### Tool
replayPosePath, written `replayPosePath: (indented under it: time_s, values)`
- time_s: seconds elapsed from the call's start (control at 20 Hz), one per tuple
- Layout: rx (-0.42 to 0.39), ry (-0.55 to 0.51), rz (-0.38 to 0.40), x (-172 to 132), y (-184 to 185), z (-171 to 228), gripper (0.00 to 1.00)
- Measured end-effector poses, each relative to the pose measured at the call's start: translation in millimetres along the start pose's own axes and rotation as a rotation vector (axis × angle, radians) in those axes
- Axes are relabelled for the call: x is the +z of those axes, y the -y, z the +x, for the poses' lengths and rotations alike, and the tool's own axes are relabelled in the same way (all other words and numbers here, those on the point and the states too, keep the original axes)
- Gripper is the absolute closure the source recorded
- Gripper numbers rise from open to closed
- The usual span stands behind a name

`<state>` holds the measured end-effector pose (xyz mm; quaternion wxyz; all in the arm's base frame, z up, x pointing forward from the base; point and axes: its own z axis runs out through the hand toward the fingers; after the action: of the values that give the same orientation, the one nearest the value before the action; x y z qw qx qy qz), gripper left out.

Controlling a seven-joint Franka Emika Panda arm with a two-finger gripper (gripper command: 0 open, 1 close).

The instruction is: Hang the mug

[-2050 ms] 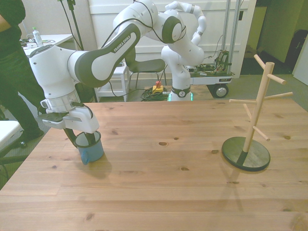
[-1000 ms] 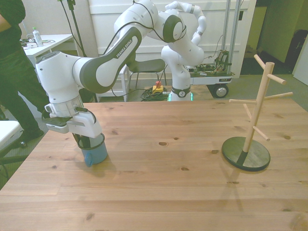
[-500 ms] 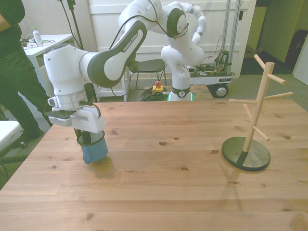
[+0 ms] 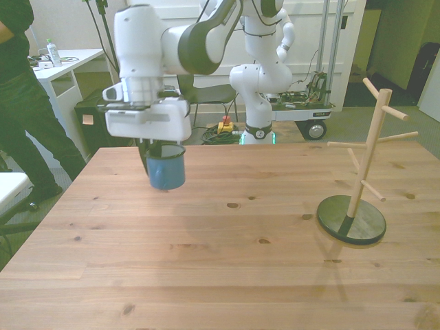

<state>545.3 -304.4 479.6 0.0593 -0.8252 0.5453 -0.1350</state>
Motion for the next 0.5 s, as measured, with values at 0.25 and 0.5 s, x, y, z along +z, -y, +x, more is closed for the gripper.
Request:
replayPosePath:
  time_s: [0.25,0.5]
  values:
    - [-0.059,-0.026,0.013,-40,32,-76,1.00]
    - [-0.093,-0.025,0.020,-41,52,-132,1.00]
